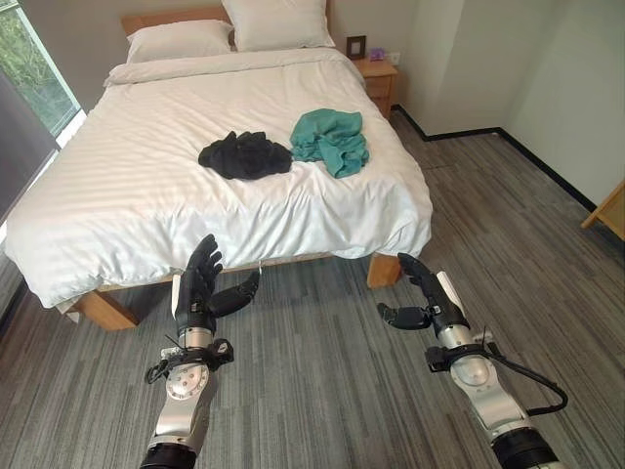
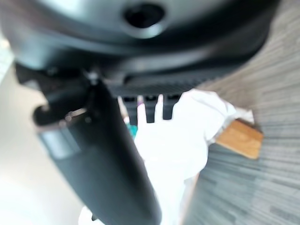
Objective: Pick up bed clothes into laundry basket.
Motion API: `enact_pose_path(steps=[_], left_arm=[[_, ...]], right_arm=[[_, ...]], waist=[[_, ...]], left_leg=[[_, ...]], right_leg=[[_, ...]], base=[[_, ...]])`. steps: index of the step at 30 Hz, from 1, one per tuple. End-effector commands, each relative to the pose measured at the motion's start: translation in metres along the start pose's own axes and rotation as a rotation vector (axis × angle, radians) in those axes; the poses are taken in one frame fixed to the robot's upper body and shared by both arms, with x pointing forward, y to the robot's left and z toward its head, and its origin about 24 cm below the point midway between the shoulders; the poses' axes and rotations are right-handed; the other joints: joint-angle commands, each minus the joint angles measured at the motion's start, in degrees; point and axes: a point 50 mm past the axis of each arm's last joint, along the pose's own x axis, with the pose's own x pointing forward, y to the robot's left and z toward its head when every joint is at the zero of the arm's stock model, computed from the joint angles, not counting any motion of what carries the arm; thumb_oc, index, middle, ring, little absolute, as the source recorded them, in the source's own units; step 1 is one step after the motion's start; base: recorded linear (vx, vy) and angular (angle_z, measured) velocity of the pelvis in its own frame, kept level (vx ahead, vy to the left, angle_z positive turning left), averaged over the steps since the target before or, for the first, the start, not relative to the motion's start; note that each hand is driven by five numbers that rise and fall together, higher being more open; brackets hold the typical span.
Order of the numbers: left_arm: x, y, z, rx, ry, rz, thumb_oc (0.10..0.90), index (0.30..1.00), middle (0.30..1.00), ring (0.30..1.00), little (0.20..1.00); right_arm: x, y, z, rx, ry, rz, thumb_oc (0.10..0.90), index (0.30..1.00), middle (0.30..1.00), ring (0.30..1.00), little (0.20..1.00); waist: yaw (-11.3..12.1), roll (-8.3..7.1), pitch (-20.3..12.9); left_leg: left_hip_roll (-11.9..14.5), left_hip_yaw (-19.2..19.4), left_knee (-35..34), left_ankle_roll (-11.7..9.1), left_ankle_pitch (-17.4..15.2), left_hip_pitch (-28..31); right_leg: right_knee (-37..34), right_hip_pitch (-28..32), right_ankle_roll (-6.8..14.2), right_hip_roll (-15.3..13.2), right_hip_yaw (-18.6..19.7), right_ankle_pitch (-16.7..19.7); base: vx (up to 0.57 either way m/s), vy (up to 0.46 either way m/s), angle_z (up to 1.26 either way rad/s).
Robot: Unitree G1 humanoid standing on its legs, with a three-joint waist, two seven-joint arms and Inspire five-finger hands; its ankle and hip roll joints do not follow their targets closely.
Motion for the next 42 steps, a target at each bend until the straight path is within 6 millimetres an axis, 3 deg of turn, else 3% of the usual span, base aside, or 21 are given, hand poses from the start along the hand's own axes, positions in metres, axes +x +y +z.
enact_pose_path(steps=[1,11,12,13,15,17,18,20,23,25,27,28,30,31,32,34,36,38,39,40,42], left_arm=[[0.003,0.007,0.035,0.005,-0.204,0.013,0.8,0.9,0.9,0.9,0.9],[0.002,0.004,0.028,0.0,-0.169,0.006,0.8,0.9,0.9,0.9,0.9],[0.003,0.0,0.029,0.037,-0.163,-0.025,0.8,0.9,0.9,0.9,0.9],[0.003,0.004,0.028,0.043,-0.148,-0.008,0.8,0.9,0.9,0.9,0.9],[0.003,0.004,0.028,0.043,-0.148,-0.008,0.8,0.9,0.9,0.9,0.9],[0.003,0.004,0.028,0.043,-0.148,-0.008,0.8,0.9,0.9,0.9,0.9],[0.004,0.004,0.025,0.04,-0.133,-0.007,0.8,0.9,0.9,0.9,0.9],[0.005,0.003,0.024,0.056,-0.13,-0.015,0.8,0.9,0.9,0.9,0.9],[0.006,0.002,0.023,0.075,-0.127,-0.014,0.8,0.9,0.9,0.9,0.9],[0.001,-0.003,0.016,0.069,-0.103,-0.036,0.8,0.9,0.9,0.9,0.9],[-0.005,-0.008,0.01,0.058,-0.079,-0.056,0.8,0.9,0.9,0.9,0.9],[-0.007,-0.011,0.006,0.05,-0.063,-0.072,0.8,0.9,0.9,0.9,0.9],[-0.01,-0.018,0.004,0.016,-0.048,-0.096,0.8,0.9,0.9,0.9,0.9],[-0.01,-0.019,0.006,0.003,-0.052,-0.107,0.8,0.9,0.9,0.9,0.9],[-0.01,-0.02,0.007,-0.005,-0.057,-0.108,0.8,0.9,0.9,0.9,0.9],[-0.01,-0.026,0.01,-0.022,-0.067,-0.132,0.8,0.9,0.9,0.9,0.9],[-0.009,-0.028,0.01,-0.028,-0.068,-0.135,0.8,0.9,0.9,0.9,0.9],[-0.01,-0.029,0.01,-0.022,-0.072,-0.142,0.8,0.9,0.9,0.9,0.9],[-0.011,-0.03,0.01,-0.017,-0.072,-0.146,0.8,0.9,0.9,0.9,0.9],[-0.011,-0.03,0.01,-0.017,-0.072,-0.146,0.8,0.9,0.9,0.9,0.9],[-0.01,-0.032,0.009,-0.01,-0.072,-0.149,0.8,0.9,0.9,0.9,0.9]], right_arm=[[0.0,-0.003,0.044,0.105,-0.25,-0.052,0.8,0.9,0.9,0.9,0.9],[0.0,-0.002,0.044,0.088,-0.246,-0.031,0.8,0.9,0.9,0.9,0.9],[-0.001,-0.008,0.043,0.065,-0.24,-0.053,0.8,0.9,0.9,0.9,0.9],[0.0,-0.011,0.052,0.053,-0.265,-0.062,0.8,0.9,0.9,0.9,0.9],[0.0,-0.011,0.052,0.053,-0.265,-0.062,0.8,0.9,0.9,0.9,0.9],[0.0,-0.011,0.052,0.053,-0.265,-0.062,0.8,0.9,0.9,0.9,0.9],[0.003,-0.018,0.053,0.081,-0.269,-0.072,0.8,0.9,0.9,0.9,0.9],[0.002,-0.019,0.052,0.096,-0.268,-0.078,0.8,0.9,0.9,0.9,0.9],[0.001,-0.02,0.051,0.091,-0.263,-0.081,0.8,0.9,0.9,0.9,0.9],[-0.009,-0.023,0.047,0.074,-0.251,-0.079,0.8,0.9,0.9,0.9,0.9],[-0.014,-0.026,0.042,0.065,-0.235,-0.078,0.8,0.9,0.9,0.9,0.9],[-0.014,-0.027,0.041,0.061,-0.231,-0.081,0.8,0.9,0.9,0.9,0.9],[-0.015,-0.03,0.044,0.063,-0.246,-0.082,0.8,0.9,0.9,0.9,0.9],[-0.014,-0.033,0.047,0.063,-0.259,-0.094,0.8,0.9,0.9,0.9,0.9],[-0.011,-0.036,0.051,0.06,-0.277,-0.109,0.8,0.9,0.9,0.9,0.9],[-0.007,-0.04,0.058,0.044,-0.302,-0.13,0.8,0.9,0.9,0.9,0.9],[-0.005,-0.042,0.064,0.029,-0.324,-0.134,0.8,0.9,0.9,0.9,0.9],[-0.004,-0.044,0.064,0.007,-0.326,-0.141,0.8,0.9,0.9,0.9,0.9],[-0.004,-0.045,0.065,-0.002,-0.327,-0.144,0.8,0.9,0.9,0.9,0.9],[-0.004,-0.045,0.065,-0.002,-0.327,-0.144,0.8,0.9,0.9,0.9,0.9],[-0.004,-0.051,0.066,-0.034,-0.333,-0.172,0.8,0.9,0.9,0.9,0.9]], waist=[[1.15,-3.91,-2.76],[1.66,-4.77,-1.61],[1.75,-5.24,1.32],[1.03,-3.63,4.8],[1.19,-3.78,4.61],[1.2,-3.79,4.61],[-2.37,-4.8,6.4],[-4.34,-4.47,6.1],[-5.51,-3.95,5.55],[-7.71,-3.96,4.45],[-8.84,-3.29,3.01],[-9.29,-2.64,2.58],[-8.28,-3.17,3.87],[-7.56,-4.49,5.07],[-6.77,-4.54,5.9],[-5.06,-5.45,6.88],[-3.48,-5.79,7.36],[-2.03,-5.07,7.06],[-1.06,-4.41,6.8],[-1.01,-4.56,6.83],[0.74,-3.93,6.7]], left_leg=[[1.22,0.38,0.02,-2.25,-1.9,-0.61],[0.5,0.11,0.02,-1.37,-2.19,-0.75],[-1.12,-0.81,0.11,1.1,-4.16,1.23],[-1.08,-1.89,0.53,3.18,-5.05,3.54],[-1.22,-1.72,0.55,3.22,-5.01,3.32],[-1.22,-1.72,0.55,3.22,-5.01,3.31],[-2.72,-5.91,0.02,2.33,-10.37,8.65],[-1.31,-7.93,0.02,1.19,-12.72,10.85],[-0.06,-8.67,0.02,0.69,-14.92,12.67],[1.22,-11.85,0.02,0.25,-17.7,17.08],[3.01,-13.61,3.16,-0.67,-16.38,18.69],[3.91,-13.49,9.84,-2.37,-12.87,17.7],[3.37,-11.15,28.68,-7.06,0.03,7.56],[1.71,-10.33,39.55,-7.65,3.68,1.34],[2.63,-8.11,45.72,-7.27,3.37,-2.67],[2.56,-4.1,47.7,-5.25,0.91,-9.19],[1.71,-1.01,41.22,-4.16,-2.05,-13.2],[0.69,1.48,24.58,-2.04,-4.29,-13.08],[0.31,1.65,15.19,-1.73,-2.2,-12.82],[0.09,1.77,14.23,-1.69,-1.47,-12.41],[2.76,2.8,1.9,-3.74,5.99,-15.43]], right_leg=[[-0.1,-0.47,9.06,-6.97,2.95,3.64],[-0.1,-0.27,9.44,-7.65,2.46,4.03],[12.16,-4.29,11.59,-9.99,3.23,6.56],[28.87,-13.14,12.38,-11.32,5.54,13.15],[29.16,-13.61,12.38,-11.43,5.8,13.06],[29.16,-13.62,12.38,-11.43,5.81,13.05],[11.79,-22.36,10.28,-6.75,2.76,9.48],[1.99,-23.94,11.12,-6.06,0.24,12.01],[0.48,-26.12,11.4,-5.57,0.0,12.28],[0.53,-26.78,10.96,-4.71,3.26,13.54],[0.95,-25.27,10.09,-4.09,4.41,15.23],[1.15,-23.7,9.44,-3.83,3.9,15.6],[0.69,-18.32,6.72,-3.7,3.33,14.33],[0.25,-16.21,5.44,-4.43,2.97,13.32],[-0.09,-14.47,4.1,-3.15,3.22,11.32],[-0.1,-12.1,3.59,-2.65,4.38,8.82],[-0.1,-10.2,4.05,-2.64,5.64,7.43],[-0.1,-8.22,5.08,-2.08,6.49,5.63],[-0.1,-6.64,5.39,-1.51,6.84,4.42],[-0.1,-6.7,5.4,-1.7,6.91,4.55],[-0.1,-1.89,5.68,-1.06,7.05,1.28]], base=[[0.0,0.0,-0.1],[0.0,0.033,-0.03],[0.11,0.309,0.01],[0.11,0.31,-0.07],[0.04,0.087,0.07],[0.33,0.003,0.28],[0.88,-0.036,0.05],[0.82,-0.094,0.25],[0.35,-0.066,0.43],[0.71,-0.151,0.85],[0.64,-0.214,1.2],[0.55,-0.266,0.49],[0.36,-0.296,-0.04],[0.24,-0.309,0.12],[0.23,-0.29,0.08],[0.3,-0.197,-0.21],[0.31,-0.007,-0.32],[0.37,0.14,-0.36],[0.24,0.12,-0.17],[0.24,0.101,0.03],[0.38,0.109,-0.14]])
